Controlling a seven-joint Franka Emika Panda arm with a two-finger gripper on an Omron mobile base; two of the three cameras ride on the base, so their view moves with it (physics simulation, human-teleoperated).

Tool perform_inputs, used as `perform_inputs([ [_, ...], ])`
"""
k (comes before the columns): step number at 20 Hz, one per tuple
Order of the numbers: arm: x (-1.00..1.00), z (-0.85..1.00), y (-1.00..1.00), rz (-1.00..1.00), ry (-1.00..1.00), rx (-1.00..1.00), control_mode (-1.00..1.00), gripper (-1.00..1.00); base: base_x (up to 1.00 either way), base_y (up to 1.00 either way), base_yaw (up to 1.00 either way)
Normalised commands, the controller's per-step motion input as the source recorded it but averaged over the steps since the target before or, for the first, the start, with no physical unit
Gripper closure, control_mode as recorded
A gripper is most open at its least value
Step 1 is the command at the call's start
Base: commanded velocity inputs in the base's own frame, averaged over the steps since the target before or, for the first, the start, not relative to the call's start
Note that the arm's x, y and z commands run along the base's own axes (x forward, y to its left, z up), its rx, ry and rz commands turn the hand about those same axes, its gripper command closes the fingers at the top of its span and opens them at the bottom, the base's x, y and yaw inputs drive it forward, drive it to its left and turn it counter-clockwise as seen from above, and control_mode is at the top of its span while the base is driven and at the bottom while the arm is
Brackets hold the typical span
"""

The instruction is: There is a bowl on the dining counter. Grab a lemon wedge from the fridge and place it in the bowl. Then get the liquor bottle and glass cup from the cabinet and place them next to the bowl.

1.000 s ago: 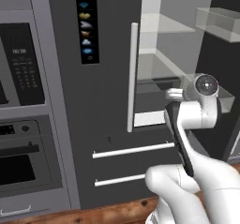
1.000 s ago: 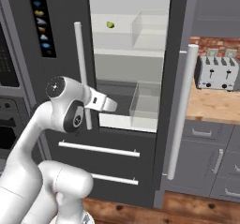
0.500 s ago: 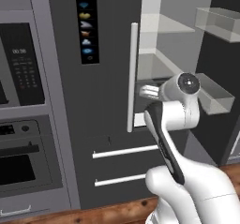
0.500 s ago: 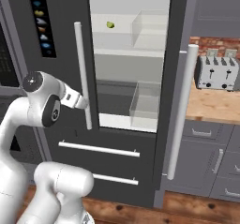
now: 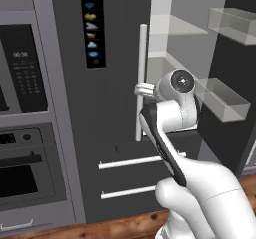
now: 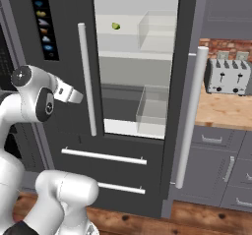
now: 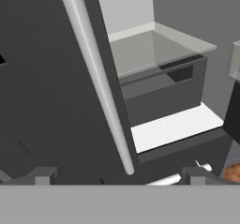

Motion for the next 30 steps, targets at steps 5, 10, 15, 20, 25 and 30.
perform_inputs([
  [5,0.66,0.14,0.0,0.01,0.0,0.0,-1.0,-1.0,0.0,0.0,0.0],
  [10,0.64,0.04,0.0,0.06,0.04,0.0,-1.0,-1.0,0.0,0.0,0.0],
  [15,0.55,0.0,0.01,0.02,0.0,0.0,-1.0,-1.0,0.0,0.0,0.0],
  [20,0.55,0.0,0.01,0.0,0.0,0.0,-1.0,-1.0,0.0,0.0,0.0],
  [25,0.53,0.0,0.03,0.0,0.0,0.0,-1.0,-1.0,0.0,0.0,0.0],
  [30,0.58,0.0,0.01,0.0,0.0,0.0,-1.0,-1.0,0.0,0.0,0.0],
])
